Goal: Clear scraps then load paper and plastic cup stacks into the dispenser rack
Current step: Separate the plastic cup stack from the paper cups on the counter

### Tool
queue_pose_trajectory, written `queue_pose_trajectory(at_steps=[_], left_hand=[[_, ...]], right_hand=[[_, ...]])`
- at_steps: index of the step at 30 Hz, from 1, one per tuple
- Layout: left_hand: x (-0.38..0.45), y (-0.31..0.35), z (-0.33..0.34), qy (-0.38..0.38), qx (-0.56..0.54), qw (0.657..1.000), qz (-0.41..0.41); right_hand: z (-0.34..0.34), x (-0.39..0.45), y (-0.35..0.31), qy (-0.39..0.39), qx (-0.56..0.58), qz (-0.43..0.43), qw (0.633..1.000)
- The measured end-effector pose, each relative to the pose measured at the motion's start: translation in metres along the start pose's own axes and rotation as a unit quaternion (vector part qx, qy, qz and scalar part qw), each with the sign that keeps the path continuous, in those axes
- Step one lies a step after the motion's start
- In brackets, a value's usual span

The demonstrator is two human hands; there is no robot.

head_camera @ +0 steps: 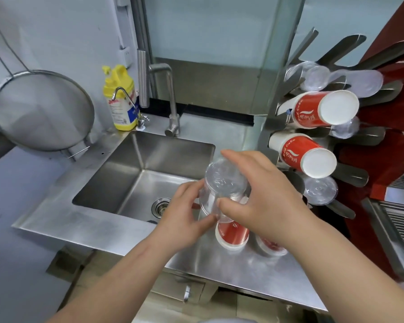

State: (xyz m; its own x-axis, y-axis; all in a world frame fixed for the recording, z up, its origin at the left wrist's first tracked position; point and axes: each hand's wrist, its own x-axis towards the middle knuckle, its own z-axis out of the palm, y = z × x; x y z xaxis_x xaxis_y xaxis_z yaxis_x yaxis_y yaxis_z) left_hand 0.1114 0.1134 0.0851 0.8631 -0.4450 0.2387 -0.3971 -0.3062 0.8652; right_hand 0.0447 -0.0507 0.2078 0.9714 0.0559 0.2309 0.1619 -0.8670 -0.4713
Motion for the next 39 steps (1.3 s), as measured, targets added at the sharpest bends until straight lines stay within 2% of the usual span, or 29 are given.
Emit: queue_pose_trajectory(at_steps=[6,10,24,31,39], left_hand=[[-0.01,-0.006,-0.017,0.03,-0.003,1.0,0.007],[-0.024,-0.022,-0.033,0.038,0.015,0.999,-0.026],[-0.09,-0.116,-0.088,0.013,0.078,0.988,-0.135],[-0.105,-0.153,-0.118,0.018,0.096,0.978,-0.183],[-0.105,-0.178,-0.121,-0.007,0.138,0.974,-0.18]], right_hand=[[0.008,0.009,-0.016,0.007,0.017,-0.027,0.999],[0.034,0.012,-0.021,-0.004,0.054,-0.016,0.998],[0.161,0.025,-0.052,-0.12,0.116,0.013,0.986],[0.212,0.042,-0.076,-0.15,0.102,0.015,0.983],[0.236,0.046,-0.078,-0.146,0.099,0.028,0.984]])
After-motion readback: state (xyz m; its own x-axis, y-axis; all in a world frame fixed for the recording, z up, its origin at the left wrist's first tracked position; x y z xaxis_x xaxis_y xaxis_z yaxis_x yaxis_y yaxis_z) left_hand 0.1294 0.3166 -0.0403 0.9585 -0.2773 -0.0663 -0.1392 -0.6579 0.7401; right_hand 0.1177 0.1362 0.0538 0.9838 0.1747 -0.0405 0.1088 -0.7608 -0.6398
